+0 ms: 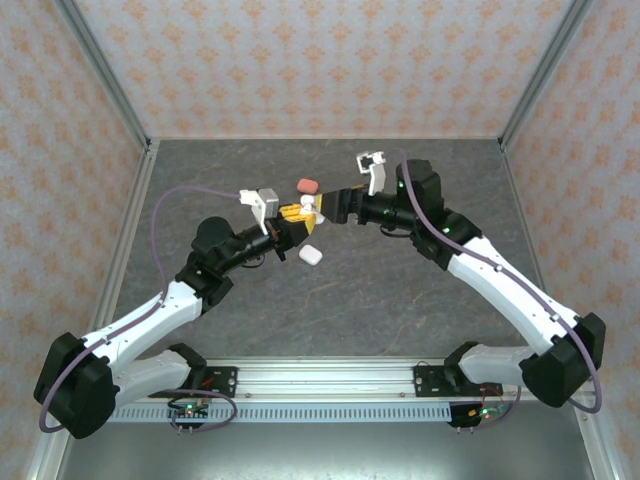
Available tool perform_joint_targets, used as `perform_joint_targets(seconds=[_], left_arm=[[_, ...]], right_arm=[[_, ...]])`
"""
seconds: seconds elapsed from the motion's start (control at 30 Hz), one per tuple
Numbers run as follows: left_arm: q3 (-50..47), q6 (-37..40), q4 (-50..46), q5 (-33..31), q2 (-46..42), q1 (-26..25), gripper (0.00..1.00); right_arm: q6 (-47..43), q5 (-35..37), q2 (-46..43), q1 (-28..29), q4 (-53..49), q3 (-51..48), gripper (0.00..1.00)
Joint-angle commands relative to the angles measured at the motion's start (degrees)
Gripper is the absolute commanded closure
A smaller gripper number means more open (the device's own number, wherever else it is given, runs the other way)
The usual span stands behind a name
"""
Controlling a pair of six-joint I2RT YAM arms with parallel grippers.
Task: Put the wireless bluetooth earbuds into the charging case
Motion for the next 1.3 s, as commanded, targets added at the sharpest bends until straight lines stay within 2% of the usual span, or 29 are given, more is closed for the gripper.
perform_joint_targets(seconds=[0.0, 0.13, 0.23, 0.47, 0.93, 1.03, 1.17, 1.27], left_arm=[[1.61, 0.30, 3.15, 1.39, -0.57, -0.54, 1.00], [1.65, 0.43, 2.82, 1.32, -0.56, -0.63, 1.00], [1.69, 0.74, 2.45, 1.28, -0.49, -0.68, 1.00], [2.07, 1.07, 1.57, 1.13, -0.04, -0.68, 1.00], [2.23, 1.51, 0.69, 0.86, -0.04, -0.66, 1.00], [2.53, 1.66, -0.31, 0.84, -0.14, -0.72, 1.00], [3.45, 2.00, -5.15, 0.10, -1.10, -0.70, 1.00], [3.04, 1.76, -10.22, -0.78, -2.50, -0.72, 1.00]], right_arm=[[3.96, -8.96, 2.26, -0.01, 7.29, -0.43, 0.14], [6.76, -11.78, 3.49, -0.02, 11.34, -0.36, 0.16], [7.76, -13.24, 3.76, -0.02, 12.95, 0.09, 0.22], [6.23, -11.66, 0.97, 0.02, 12.87, 0.11, 0.33], [3.87, -8.42, -2.95, -0.02, 10.44, -3.02, 0.36], [1.31, -4.33, -3.00, -0.02, 5.30, -1.96, 0.35], [-2.46, 7.66, -2.82, -0.02, -4.33, 0.73, 0.33], [-3.01, 17.56, -2.97, -0.11, -7.53, 1.16, 0.27]])
